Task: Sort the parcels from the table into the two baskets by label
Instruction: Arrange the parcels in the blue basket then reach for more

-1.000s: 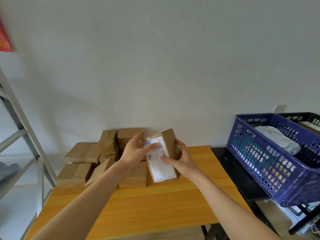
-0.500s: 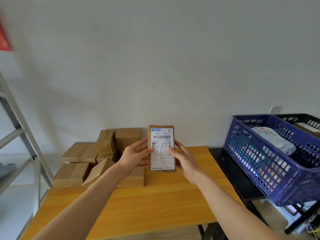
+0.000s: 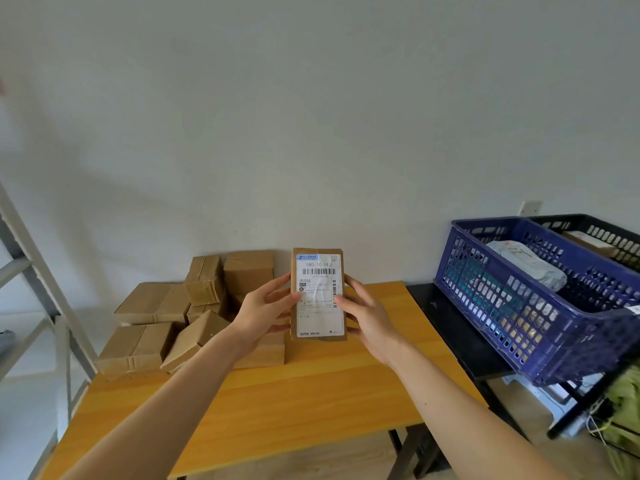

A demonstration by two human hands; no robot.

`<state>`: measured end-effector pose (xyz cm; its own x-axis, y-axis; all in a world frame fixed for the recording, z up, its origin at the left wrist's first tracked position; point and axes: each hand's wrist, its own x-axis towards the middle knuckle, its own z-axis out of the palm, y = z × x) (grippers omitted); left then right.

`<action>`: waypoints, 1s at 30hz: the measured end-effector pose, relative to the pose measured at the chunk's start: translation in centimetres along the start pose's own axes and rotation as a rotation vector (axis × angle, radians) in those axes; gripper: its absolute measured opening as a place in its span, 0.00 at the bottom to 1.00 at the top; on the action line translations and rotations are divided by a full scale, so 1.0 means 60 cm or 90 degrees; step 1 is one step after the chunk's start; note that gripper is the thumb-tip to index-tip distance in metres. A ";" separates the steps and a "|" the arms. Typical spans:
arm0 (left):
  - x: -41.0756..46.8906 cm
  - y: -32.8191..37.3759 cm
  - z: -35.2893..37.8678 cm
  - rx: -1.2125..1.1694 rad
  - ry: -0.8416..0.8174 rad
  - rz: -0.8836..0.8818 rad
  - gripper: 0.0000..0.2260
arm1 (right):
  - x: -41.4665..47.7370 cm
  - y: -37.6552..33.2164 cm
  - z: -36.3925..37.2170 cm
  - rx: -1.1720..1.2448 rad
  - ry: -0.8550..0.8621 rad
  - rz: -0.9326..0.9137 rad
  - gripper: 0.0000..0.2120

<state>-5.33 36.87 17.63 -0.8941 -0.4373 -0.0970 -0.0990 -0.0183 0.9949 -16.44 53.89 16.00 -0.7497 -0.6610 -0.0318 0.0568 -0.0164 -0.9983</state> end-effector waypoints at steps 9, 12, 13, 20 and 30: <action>0.002 -0.037 0.039 -0.029 -0.079 -0.016 0.26 | -0.063 0.021 -0.021 0.002 0.103 0.037 0.24; 0.001 -0.049 0.072 -0.035 -0.127 -0.018 0.26 | -0.092 0.030 -0.046 -0.008 0.140 0.054 0.26; 0.000 -0.053 0.086 -0.037 -0.142 -0.019 0.25 | -0.103 0.033 -0.056 -0.013 0.153 0.057 0.25; 0.002 -0.056 0.210 -0.019 -0.233 -0.035 0.25 | -0.174 0.035 -0.150 -0.033 0.254 0.067 0.21; -0.002 -0.037 0.438 0.001 -0.305 -0.026 0.27 | -0.263 0.023 -0.358 -0.019 0.330 0.051 0.16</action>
<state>-16.49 60.58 14.70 -0.9901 0.0275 -0.1376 -0.1383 -0.0255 0.9901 -18.69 80.39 14.04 -0.9721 -0.2008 -0.1215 0.1147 0.0455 -0.9924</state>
